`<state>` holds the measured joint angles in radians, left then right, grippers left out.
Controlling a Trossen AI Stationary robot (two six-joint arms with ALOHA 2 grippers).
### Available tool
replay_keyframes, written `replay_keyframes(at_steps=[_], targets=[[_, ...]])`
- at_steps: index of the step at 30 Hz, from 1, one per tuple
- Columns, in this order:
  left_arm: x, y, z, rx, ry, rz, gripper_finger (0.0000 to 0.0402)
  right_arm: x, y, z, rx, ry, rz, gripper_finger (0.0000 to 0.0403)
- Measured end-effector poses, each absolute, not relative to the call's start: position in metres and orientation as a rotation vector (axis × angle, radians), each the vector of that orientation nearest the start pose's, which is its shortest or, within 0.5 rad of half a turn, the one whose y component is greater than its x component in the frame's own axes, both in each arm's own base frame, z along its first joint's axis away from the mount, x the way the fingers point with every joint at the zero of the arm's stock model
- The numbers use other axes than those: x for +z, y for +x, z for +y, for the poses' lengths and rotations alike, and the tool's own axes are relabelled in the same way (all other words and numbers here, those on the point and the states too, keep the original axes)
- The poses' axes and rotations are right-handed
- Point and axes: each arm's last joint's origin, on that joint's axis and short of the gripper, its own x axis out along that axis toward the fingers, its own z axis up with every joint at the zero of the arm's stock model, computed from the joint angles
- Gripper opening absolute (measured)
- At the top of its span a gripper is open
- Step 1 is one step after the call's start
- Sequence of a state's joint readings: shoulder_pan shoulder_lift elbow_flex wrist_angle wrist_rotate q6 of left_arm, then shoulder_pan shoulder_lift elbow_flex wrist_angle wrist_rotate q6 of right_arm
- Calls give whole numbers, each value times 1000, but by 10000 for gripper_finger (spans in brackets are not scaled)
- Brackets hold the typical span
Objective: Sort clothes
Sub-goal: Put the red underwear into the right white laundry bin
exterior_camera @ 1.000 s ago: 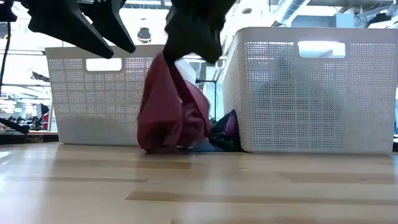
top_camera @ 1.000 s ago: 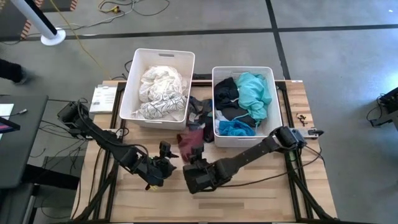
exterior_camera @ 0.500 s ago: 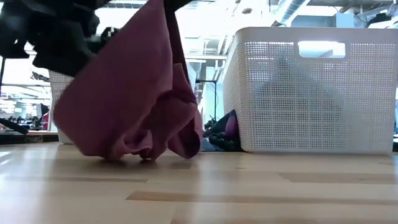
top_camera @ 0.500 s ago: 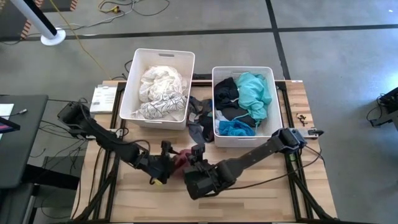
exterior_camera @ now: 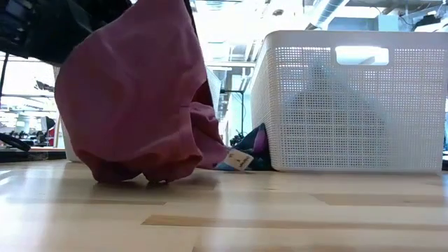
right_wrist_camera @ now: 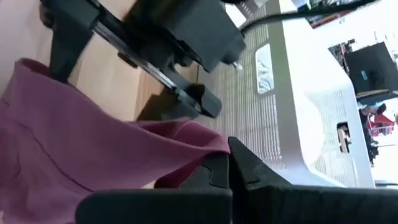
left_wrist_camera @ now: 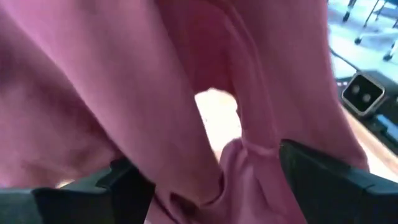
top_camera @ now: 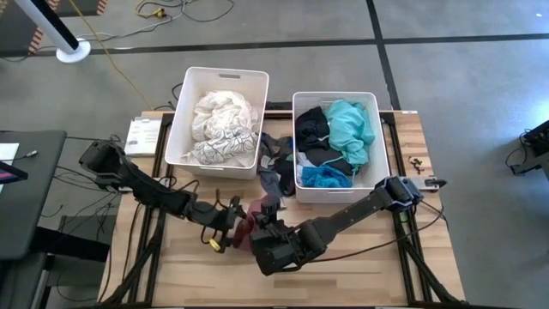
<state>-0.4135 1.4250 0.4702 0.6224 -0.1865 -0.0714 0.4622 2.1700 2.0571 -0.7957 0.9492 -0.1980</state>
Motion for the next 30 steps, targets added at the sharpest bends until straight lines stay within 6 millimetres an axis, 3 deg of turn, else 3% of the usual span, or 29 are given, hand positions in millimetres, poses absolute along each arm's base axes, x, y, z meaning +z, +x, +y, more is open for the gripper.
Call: replay_keyframes(at_steps=[5, 8, 21, 30], targets=[[174, 246, -101, -206, 27, 275, 314, 291, 437, 191, -375, -794, 699, 0], [174, 246, -100, -189, 40, 269, 287, 294, 439, 193, -367, -812, 677, 0], [169, 244, -100, -194, 81, 318, 16, 297, 435, 202, -372, -845, 655, 0], [182, 244, -92, -126, 142, 253, 1, 312, 413, 226, -308, -787, 611, 1]])
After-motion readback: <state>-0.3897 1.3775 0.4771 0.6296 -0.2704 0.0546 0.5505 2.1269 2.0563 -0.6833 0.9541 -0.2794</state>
